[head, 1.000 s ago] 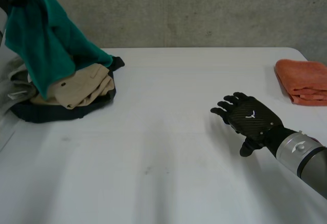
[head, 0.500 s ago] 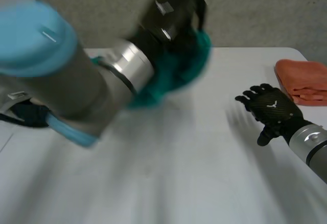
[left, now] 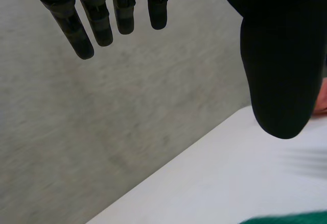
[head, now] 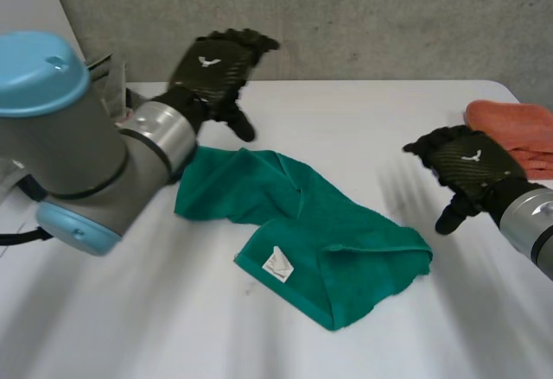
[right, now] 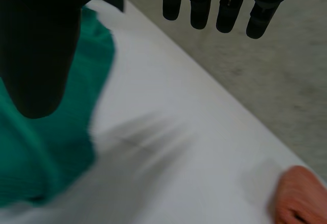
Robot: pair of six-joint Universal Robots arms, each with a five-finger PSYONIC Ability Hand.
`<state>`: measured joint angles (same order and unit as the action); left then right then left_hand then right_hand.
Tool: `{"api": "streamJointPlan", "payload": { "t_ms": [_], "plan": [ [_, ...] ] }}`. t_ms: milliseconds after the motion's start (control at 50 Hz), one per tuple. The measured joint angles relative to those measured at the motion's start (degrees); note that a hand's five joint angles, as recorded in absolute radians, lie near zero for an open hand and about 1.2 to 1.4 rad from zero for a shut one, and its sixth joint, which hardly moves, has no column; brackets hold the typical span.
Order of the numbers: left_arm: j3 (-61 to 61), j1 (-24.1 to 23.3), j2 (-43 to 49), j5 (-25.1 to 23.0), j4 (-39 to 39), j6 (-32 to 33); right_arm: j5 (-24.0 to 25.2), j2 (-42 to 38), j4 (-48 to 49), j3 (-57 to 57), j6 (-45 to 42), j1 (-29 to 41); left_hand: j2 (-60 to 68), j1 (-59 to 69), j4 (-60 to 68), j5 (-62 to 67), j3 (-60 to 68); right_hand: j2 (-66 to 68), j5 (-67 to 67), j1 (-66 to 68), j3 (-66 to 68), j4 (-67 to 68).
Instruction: Fold the laundry.
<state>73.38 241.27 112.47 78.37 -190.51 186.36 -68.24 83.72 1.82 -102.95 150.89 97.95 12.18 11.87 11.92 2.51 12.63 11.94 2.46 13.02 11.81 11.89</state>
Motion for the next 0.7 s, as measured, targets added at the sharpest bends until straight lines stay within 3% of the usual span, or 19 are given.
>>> {"api": "streamJointPlan", "payload": {
  "t_ms": [100, 220, 300, 340, 360, 400, 440, 540, 600, 620, 660, 700],
  "plan": [
    [0.8, 3.7, 2.3, -0.2, -0.1, 5.4, 0.1, 0.8, -6.4, 1.0, 0.0, 3.9, 0.0, 0.0, 0.0, 0.0, 0.0, 0.0, 0.0, 0.0, 0.0, 0.0],
    [-1.1, 6.9, 10.7, -0.5, -0.2, 19.9, -1.5, -2.6, -4.8, 1.5, -2.1, 12.5, 0.3, 0.2, 0.6, 0.2, 0.1, 0.0, 0.0, 0.0, 0.0, 0.0],
    [-3.8, 7.9, 17.3, -0.6, 0.2, 26.7, -5.5, -7.4, -0.1, 2.1, -5.2, 18.0, 1.4, 0.9, 1.8, 0.8, 0.7, 0.0, 0.0, 0.0, 0.0, 0.0],
    [-4.3, 8.0, 18.1, -0.7, 0.3, 27.3, -6.2, -8.2, 0.6, 2.2, -5.8, 18.7, 1.4, 0.9, 1.8, 0.8, 0.7, 0.0, 0.0, 0.0, 0.0, 0.0],
    [-5.8, 8.2, 21.2, -1.0, 1.1, 28.7, -9.6, -11.3, 3.5, 2.7, -8.1, 21.3, 2.8, 3.1, 3.3, 2.7, 2.2, 0.2, 0.1, 0.0, 0.2, 0.1],
    [-6.6, 8.3, 22.8, -1.3, 1.8, 29.0, -11.6, -13.0, 5.1, 3.1, -9.6, 22.7, 4.7, 5.4, 5.2, 4.6, 4.0, 1.7, 1.7, 1.4, 1.8, 1.7],
    [-7.3, 8.2, 24.2, -1.7, 2.6, 29.1, -14.1, -15.6, 7.1, 3.8, -11.6, 24.5, 8.6, 9.3, 8.8, 8.3, 7.8, 10.8, 9.8, 9.6, 10.8, 10.0],
    [-7.8, 8.2, 26.1, -2.2, 3.8, 28.7, -17.1, -19.4, 10.7, 5.1, -14.2, 26.3, 18.7, 19.8, 18.8, 18.2, 18.3, 51.1, 49.1, 49.2, 50.2, 50.1],
    [-7.8, 8.0, 26.4, -2.2, 4.1, 28.6, -17.6, -20.1, 12.3, 5.2, -14.5, 26.5, 25.4, 27.3, 25.7, 24.9, 24.9, 55.2, 53.7, 51.0, 55.4, 55.6],
    [-7.8, 7.8, 26.5, -2.2, 4.3, 28.6, -17.8, -20.1, 13.3, 5.1, -14.5, 26.4, 37.1, 38.9, 36.7, 35.7, 35.8, 55.2, 53.7, 51.0, 55.9, 56.2],
    [-7.9, 7.6, 26.4, -2.1, 4.5, 28.5, -18.1, -19.4, 14.5, 4.8, -14.4, 26.3, 47.8, 49.8, 48.2, 47.2, 47.2, 55.2, 53.7, 51.0, 56.1, 56.5],
    [-7.9, 7.2, 26.3, -1.9, 4.7, 28.5, -18.5, -18.1, 15.2, 4.5, -14.3, 26.2, 54.0, 54.2, 54.5, 53.2, 53.4, 55.2, 53.7, 51.0, 56.1, 56.6]
  ]
}}
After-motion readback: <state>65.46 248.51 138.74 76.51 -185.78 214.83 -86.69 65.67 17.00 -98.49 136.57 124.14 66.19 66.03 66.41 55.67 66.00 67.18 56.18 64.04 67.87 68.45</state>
